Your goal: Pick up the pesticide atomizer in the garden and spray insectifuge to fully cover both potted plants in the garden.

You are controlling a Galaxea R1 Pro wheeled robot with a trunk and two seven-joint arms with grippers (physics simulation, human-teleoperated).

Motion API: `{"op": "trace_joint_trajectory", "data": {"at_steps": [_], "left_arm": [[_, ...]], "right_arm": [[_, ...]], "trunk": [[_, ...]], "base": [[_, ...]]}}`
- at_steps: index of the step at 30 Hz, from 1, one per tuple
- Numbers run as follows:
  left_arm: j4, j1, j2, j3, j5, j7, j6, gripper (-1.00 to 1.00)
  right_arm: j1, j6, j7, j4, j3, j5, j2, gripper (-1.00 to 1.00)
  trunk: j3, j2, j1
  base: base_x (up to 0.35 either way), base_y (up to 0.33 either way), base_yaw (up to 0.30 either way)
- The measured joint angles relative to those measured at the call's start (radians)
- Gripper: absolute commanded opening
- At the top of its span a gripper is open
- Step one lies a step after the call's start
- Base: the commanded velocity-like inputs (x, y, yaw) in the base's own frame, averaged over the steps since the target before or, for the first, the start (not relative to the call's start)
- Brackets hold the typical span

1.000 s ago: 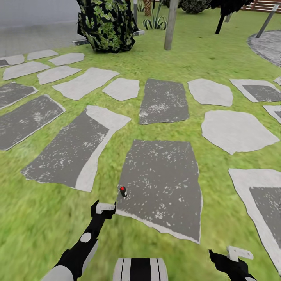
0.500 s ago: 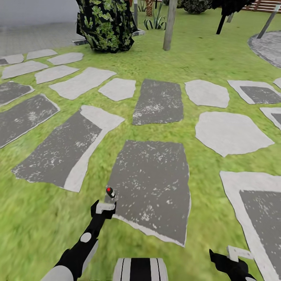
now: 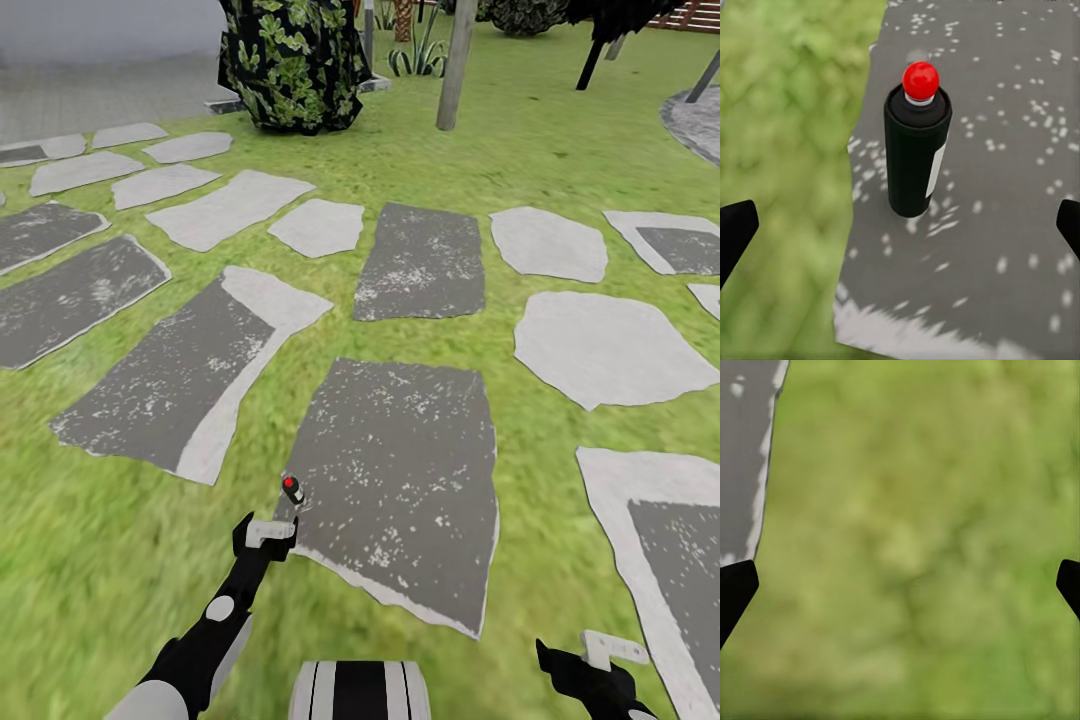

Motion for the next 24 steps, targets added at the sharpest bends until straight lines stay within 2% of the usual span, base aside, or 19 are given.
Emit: {"op": "trace_joint_trajectory", "data": {"at_steps": [5, 20, 24], "left_arm": [[0.0, 0.0, 0.0, 0.0, 0.0, 0.0, 0.0, 1.0], [-0.001, 0.0, 0.0, 0.0, 0.0, 0.0, 0.0, 1.0], [-0.001, 0.0, 0.0, 0.0, 0.0, 0.0, 0.0, 1.0]], "right_arm": [[0.0, 0.0, 0.0, 0.0, -0.001, 0.0, 0.0, 1.0], [0.0, 0.0, 0.0, 0.0, -0.001, 0.0, 0.0, 1.0], [0.0, 0.0, 0.0, 0.0, -0.001, 0.0, 0.0, 1.0]], "trunk": [[0.0, 0.0, 0.0], [-0.079, -0.003, 0.007], [-0.083, -0.004, 0.007]], "base": [[0.0, 0.0, 0.001], [0.0, 0.0, 0.0], [0.0, 0.0, 0.0]]}}
